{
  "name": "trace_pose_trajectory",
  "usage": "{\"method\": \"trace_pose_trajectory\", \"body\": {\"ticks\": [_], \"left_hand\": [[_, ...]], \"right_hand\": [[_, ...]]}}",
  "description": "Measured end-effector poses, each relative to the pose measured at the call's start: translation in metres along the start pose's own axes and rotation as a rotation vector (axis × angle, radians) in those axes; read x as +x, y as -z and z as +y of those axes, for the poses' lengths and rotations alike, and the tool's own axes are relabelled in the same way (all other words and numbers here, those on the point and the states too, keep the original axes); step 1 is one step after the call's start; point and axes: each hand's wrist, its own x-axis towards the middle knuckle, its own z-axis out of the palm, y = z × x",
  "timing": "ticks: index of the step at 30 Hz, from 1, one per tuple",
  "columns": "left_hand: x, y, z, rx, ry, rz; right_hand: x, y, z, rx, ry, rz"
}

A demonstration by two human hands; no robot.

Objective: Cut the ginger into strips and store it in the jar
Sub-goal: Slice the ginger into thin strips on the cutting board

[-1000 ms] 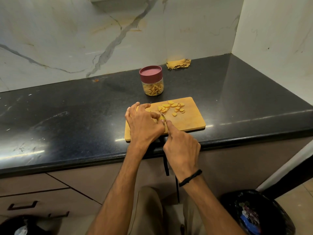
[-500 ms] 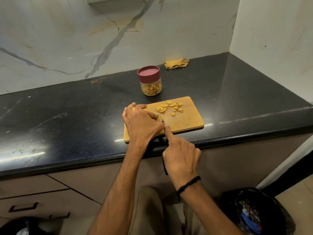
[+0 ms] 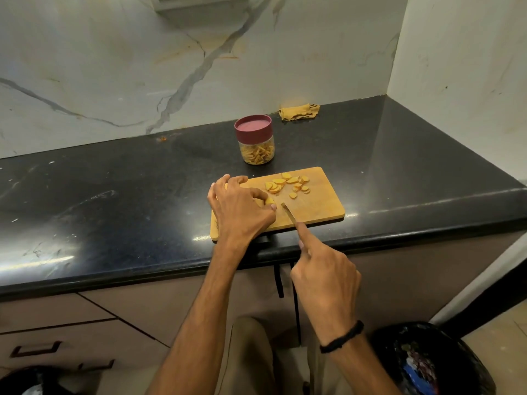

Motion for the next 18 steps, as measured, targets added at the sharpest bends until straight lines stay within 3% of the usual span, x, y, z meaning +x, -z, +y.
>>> {"method": "trace_pose_trajectory", "body": {"ticks": [18], "left_hand": [[-0.001, 0.001, -0.004, -0.014, 0.000, -0.009]], "right_hand": [[0.033, -0.018, 0.015, 0.263, -0.042, 0.045]]}}
